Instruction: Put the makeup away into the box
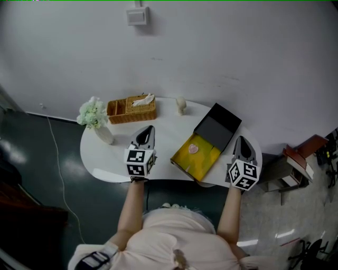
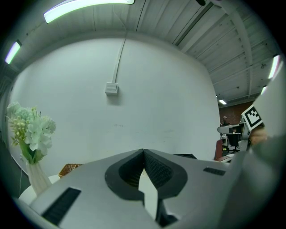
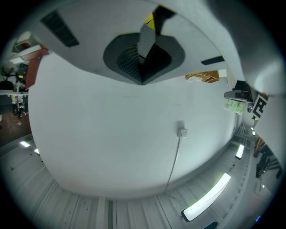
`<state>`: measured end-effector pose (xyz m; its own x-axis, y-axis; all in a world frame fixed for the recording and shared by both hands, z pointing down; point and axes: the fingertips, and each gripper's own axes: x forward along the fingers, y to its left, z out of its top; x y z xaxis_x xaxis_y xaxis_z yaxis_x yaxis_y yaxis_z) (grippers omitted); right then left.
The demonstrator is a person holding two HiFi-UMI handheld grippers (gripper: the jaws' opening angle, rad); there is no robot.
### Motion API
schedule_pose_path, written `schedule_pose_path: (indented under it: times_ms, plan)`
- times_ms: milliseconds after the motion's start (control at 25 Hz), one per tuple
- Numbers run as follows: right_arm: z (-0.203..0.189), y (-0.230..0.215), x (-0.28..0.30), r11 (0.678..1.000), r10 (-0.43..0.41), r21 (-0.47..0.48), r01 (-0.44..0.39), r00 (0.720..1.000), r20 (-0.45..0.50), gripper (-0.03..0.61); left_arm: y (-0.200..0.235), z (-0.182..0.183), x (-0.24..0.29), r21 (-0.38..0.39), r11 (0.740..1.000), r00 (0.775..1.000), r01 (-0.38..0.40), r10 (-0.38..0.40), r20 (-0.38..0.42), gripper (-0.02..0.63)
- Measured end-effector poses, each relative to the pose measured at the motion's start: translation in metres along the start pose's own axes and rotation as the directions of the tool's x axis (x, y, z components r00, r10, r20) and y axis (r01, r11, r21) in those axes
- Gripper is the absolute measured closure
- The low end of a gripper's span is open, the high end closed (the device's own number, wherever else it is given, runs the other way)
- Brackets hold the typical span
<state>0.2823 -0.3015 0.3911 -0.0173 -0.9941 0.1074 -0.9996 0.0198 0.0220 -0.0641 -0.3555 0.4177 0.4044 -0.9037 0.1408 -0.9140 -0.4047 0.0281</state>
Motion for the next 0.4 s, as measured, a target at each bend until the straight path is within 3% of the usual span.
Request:
schedule_pose_path:
  times_ms: [400]
  plan:
    - [-0.0038,0.0073,0.001,1.0,0.012,-0.009,-0.012,1.0,-0.013,0.565,0.0006,-0.0035,-0.002,-0.002,1.0,1.0,0.006,-0.006,-0.008,0.588]
